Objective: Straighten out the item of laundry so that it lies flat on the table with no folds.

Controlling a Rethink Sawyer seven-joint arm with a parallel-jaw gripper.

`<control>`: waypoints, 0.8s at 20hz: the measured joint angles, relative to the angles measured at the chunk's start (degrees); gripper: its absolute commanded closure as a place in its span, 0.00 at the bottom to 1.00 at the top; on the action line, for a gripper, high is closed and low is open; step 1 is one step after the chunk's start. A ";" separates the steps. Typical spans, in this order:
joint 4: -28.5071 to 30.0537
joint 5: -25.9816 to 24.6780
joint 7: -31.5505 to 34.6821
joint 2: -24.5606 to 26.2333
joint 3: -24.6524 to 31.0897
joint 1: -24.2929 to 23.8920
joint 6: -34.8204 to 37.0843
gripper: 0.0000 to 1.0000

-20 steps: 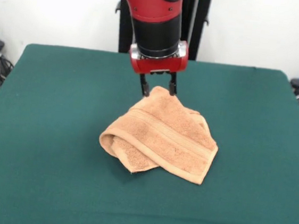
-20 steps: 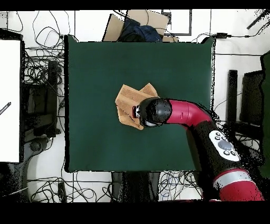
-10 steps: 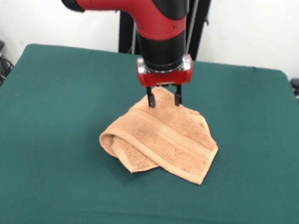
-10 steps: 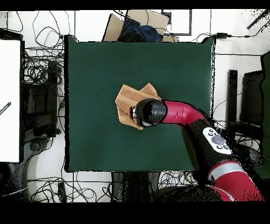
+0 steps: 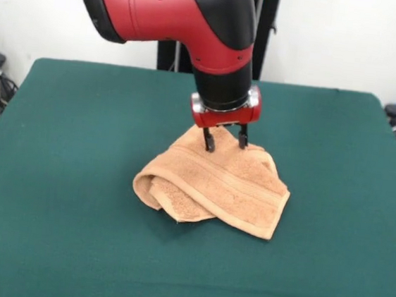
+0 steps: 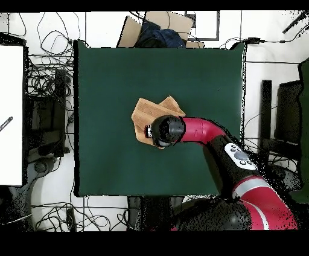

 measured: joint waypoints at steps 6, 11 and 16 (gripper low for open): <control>-0.23 -0.05 0.00 0.12 0.00 0.17 0.02 0.00; -0.31 -0.06 0.00 0.14 -0.02 0.36 0.02 0.00; -1.41 -0.98 0.00 0.18 -1.02 2.20 0.04 0.00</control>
